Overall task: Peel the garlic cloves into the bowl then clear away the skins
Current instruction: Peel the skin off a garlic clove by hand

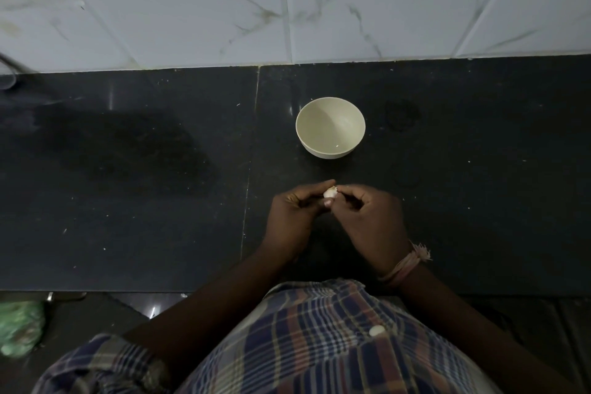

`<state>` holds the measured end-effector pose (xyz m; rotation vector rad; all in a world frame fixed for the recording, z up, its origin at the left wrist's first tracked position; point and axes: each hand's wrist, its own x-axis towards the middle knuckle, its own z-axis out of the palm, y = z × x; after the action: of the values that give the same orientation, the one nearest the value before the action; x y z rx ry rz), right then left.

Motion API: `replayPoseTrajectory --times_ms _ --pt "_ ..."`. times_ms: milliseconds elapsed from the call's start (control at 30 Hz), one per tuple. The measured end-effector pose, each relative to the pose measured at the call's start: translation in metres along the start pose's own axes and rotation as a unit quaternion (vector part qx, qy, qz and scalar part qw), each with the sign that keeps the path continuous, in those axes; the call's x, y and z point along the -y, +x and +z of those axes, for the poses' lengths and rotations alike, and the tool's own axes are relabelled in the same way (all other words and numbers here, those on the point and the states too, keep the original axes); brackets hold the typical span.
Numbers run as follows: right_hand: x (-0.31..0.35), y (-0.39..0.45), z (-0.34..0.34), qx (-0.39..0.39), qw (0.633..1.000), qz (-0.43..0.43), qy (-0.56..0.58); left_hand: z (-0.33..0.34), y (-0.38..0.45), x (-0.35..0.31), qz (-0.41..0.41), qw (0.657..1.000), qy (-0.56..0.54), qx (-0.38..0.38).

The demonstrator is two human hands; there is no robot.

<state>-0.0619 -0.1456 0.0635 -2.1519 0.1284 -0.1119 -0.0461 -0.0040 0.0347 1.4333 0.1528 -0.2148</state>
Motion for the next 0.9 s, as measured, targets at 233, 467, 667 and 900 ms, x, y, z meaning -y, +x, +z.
replayPoseTrajectory --times_ms 233,467,667,900 --pt "-0.003 0.000 0.006 -0.019 0.998 -0.003 -0.062 0.003 -0.001 0.004 0.008 0.999 0.039 0.006" --pt "-0.008 -0.002 0.001 0.048 0.996 0.062 0.037 -0.004 0.003 0.006 -0.055 0.998 0.007 0.020" --pt "-0.007 -0.005 0.006 0.008 0.982 0.133 0.136 -0.008 0.001 0.007 -0.106 0.992 -0.033 0.062" --pt "-0.026 -0.007 0.028 -0.025 0.831 0.350 0.433 -0.016 0.002 0.021 -0.180 0.975 -0.128 0.038"
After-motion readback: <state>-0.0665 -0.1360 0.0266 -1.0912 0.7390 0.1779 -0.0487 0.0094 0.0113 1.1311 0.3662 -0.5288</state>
